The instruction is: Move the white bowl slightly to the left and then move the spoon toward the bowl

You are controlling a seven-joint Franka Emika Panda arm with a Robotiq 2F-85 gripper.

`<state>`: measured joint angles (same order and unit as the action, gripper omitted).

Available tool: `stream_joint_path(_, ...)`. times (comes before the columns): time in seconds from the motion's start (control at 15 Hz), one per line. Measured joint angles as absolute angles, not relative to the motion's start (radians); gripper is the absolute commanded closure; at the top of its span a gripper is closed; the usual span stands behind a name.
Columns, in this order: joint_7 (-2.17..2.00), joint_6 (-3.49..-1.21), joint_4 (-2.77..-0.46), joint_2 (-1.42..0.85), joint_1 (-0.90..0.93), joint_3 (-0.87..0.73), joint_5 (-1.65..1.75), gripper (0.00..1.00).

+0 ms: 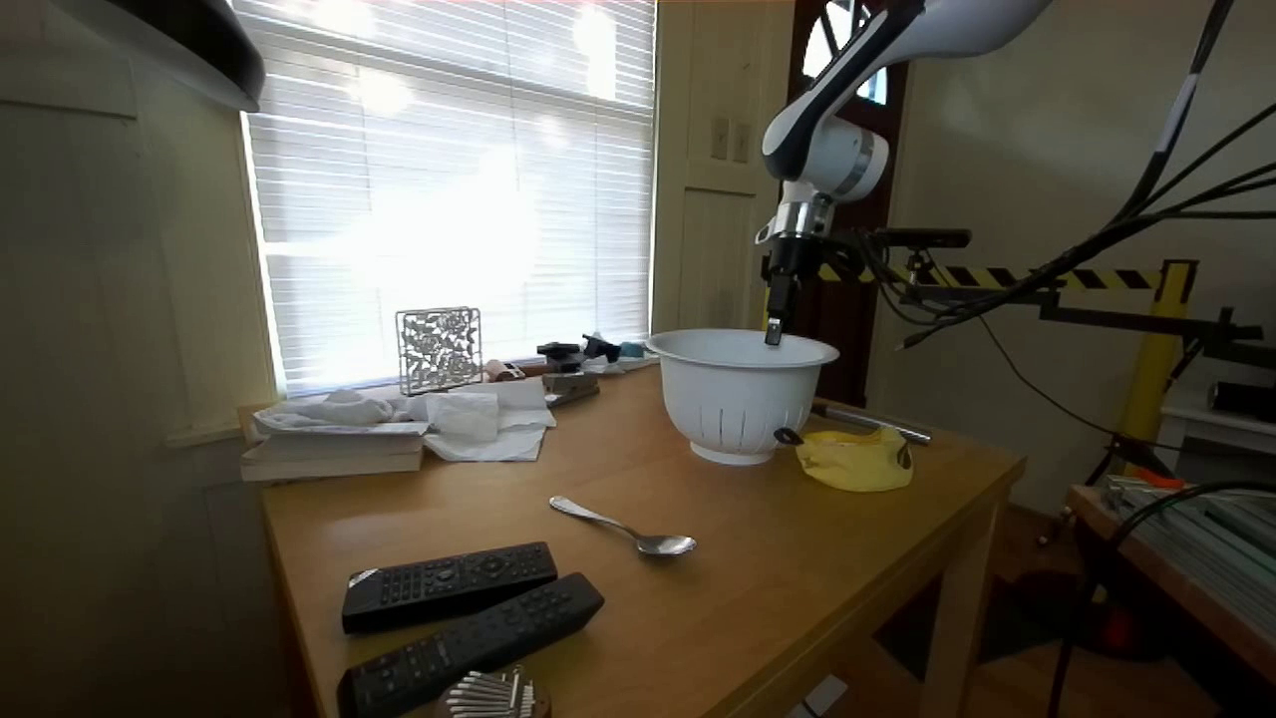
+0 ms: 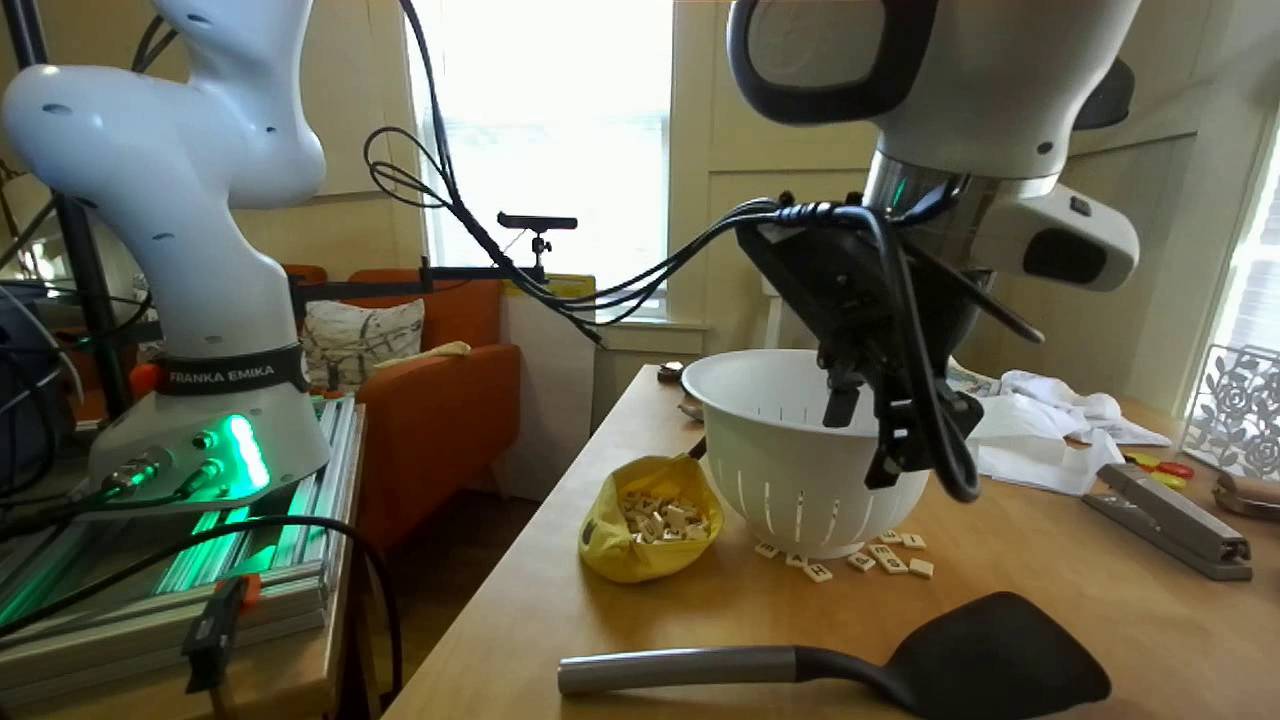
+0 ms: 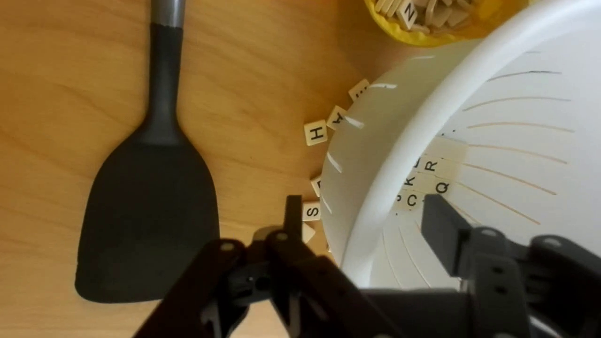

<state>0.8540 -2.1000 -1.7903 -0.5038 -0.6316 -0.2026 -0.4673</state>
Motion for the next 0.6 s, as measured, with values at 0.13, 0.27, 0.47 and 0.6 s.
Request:
stream_joint_path(0.13,0.854,-2.1,-1.79,-0.509,-0.642,-0.188,-0.479,0.76)
stream_joint_path(0.27,0.85,-2.099,-1.789,-0.509,-0.649,-0.178,-0.492,0.9)
stream_joint_path(0.47,0.828,-2.074,-1.777,-0.509,-0.656,-0.167,-0.521,1.0)
stream_joint_path(0.6,0.802,-2.039,-1.764,-0.508,-0.658,-0.161,-0.539,0.96)
